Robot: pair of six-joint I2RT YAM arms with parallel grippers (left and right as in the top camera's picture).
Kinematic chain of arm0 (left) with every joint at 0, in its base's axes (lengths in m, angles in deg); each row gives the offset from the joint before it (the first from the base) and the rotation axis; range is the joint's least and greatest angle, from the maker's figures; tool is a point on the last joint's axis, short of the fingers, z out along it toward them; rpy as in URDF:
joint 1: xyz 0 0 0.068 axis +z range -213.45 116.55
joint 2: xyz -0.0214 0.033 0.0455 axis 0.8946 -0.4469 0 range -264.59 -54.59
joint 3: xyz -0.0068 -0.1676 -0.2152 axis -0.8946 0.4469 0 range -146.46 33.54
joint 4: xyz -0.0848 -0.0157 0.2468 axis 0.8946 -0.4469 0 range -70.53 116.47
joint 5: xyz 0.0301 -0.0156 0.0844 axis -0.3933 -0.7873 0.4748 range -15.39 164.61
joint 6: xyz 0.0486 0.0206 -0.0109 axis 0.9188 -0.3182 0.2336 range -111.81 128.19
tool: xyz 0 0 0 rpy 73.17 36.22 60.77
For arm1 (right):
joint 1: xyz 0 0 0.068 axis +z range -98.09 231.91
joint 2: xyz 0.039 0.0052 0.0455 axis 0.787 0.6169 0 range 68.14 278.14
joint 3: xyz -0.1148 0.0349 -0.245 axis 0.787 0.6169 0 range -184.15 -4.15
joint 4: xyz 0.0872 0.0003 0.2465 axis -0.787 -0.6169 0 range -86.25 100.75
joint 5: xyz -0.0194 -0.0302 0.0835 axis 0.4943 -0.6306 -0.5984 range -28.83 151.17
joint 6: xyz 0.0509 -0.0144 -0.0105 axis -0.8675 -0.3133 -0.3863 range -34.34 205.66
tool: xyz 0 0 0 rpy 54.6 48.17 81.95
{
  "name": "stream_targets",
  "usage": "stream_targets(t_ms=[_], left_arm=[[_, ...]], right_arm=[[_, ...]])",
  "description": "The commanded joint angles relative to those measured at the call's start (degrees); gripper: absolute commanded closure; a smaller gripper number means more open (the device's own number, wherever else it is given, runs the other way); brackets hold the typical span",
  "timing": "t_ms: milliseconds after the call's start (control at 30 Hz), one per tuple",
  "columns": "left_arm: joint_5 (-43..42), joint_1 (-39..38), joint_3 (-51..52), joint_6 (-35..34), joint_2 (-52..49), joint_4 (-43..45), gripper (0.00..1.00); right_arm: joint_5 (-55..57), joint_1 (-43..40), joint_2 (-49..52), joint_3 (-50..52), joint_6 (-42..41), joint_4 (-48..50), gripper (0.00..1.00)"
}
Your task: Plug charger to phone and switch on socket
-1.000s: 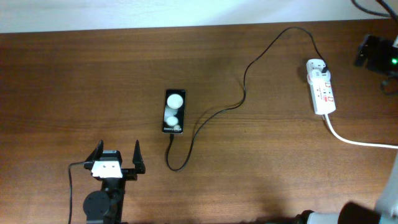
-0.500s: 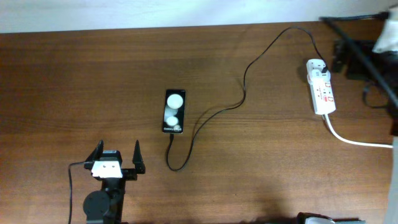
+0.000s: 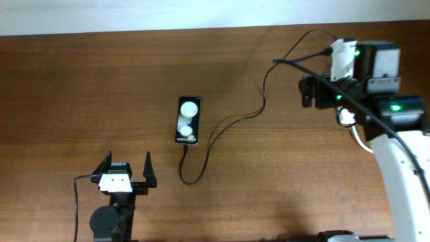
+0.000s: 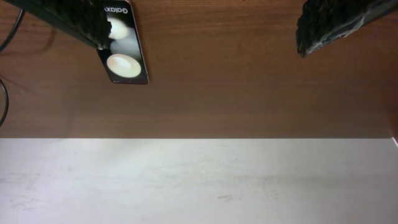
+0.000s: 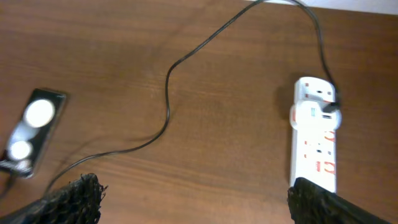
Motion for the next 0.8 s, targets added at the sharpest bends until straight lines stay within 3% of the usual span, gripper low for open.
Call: stream_targets(t_ms=[0,233,500,767], left_arm=[[0.81,-0.22,0.11,0.9,0.5,-0.37,0.01],[0.81,-0.22,0.11,0.9,0.5,-0.37,0.01],[0.81,-0.22,0.11,0.9,0.5,-0.37,0.01],[0.81,-0.22,0.11,0.9,0.5,-0.37,0.01]], right_arm=[[-1.11,0.37,-0.24,9.7,1.88,6.86,0.01],[-8.28,0.37,-2.36,27.04,1.88,23.76,0.02],[-9.14,0.37,-14.23,48.68,1.88,44.06,0.01],[-8.68,0.35,-25.62,65.16,1.86,55.91,0.01]])
